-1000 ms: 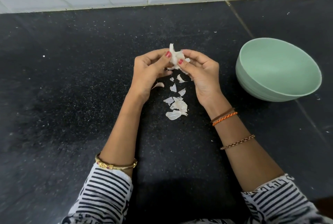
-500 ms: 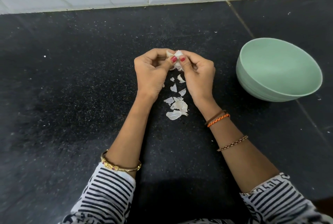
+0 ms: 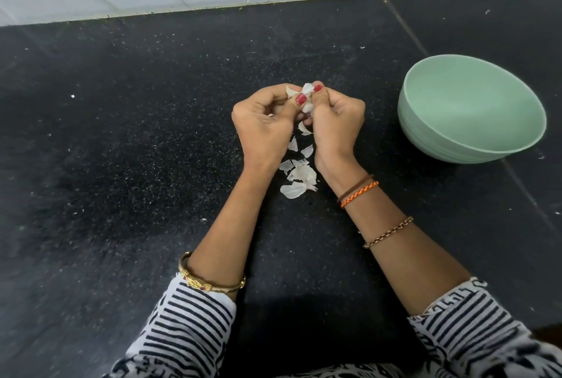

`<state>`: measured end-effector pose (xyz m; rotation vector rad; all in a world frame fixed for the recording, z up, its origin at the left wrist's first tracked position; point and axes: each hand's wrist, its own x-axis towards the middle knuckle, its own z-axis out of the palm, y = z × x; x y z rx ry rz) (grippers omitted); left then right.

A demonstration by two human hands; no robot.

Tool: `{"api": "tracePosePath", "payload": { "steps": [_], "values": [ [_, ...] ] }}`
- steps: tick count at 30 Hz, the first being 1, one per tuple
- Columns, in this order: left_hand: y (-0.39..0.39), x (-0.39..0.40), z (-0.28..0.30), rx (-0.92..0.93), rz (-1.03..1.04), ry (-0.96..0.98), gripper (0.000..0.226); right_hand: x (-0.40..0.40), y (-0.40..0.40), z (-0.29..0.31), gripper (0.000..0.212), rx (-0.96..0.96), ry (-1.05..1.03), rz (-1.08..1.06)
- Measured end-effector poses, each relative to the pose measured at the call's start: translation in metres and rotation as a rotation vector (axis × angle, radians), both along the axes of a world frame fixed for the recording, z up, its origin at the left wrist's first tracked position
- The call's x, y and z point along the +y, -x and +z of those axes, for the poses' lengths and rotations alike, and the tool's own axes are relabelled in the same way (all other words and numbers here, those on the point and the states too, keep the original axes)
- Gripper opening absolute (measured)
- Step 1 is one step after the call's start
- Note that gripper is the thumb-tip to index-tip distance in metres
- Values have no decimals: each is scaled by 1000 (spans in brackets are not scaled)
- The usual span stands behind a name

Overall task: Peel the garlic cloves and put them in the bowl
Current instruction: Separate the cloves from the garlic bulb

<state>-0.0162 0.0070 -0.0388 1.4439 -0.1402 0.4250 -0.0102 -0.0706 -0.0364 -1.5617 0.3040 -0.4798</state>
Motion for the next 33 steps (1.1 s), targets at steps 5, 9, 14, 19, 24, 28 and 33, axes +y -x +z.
{"api": "tracePosePath", "payload": {
  "steps": [5,9,14,19,24,28,33],
  "values": [
    [-2,4,3,12,-54,45,16,-2,3,8,24,44,-222,15],
    [-3,6,7,86,-86,107,16,-7,5,11,13,-25,-351,-4],
    [-2,4,11,164,-42,199,15,-8,9,10,12,-144,-332,55],
    [-3,7,12,208,-59,230,19,-21,11,13,20,-44,-126,307],
    [-5,7,8,168,-76,114,43,-38,10,18,23,50,45,533],
    [-4,7,7,107,-92,62,51,-40,10,18,19,28,3,490],
    [-5,8,10,298,-149,147,36,-38,9,17,13,-30,-88,378]
  ]
}}
